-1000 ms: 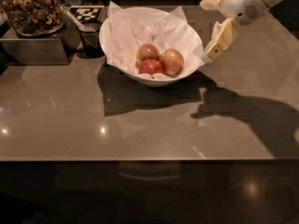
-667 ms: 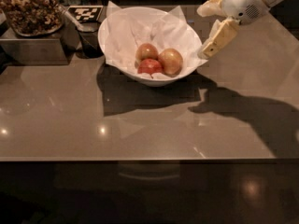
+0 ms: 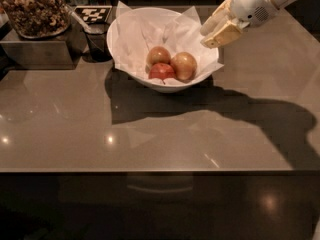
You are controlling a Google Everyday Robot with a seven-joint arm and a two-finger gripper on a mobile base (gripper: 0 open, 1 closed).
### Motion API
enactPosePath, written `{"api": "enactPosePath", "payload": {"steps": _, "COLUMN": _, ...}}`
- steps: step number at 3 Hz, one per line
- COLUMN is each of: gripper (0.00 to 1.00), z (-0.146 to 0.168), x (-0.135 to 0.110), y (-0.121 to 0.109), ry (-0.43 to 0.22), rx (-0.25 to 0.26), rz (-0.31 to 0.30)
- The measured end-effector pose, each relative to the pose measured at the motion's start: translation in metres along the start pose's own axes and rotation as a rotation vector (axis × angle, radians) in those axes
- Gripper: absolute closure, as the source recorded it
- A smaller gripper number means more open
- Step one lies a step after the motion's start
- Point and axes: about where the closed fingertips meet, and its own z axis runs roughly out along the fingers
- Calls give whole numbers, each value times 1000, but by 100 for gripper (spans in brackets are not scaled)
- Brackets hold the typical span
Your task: Pick apple from white bowl
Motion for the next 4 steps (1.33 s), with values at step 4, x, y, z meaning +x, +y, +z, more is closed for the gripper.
{"api": "enactPosePath", "payload": {"steps": 4, "gripper": 18, "z": 54, "x": -4, "y": -14, "ry": -55, "rx": -123, "rz": -44}}
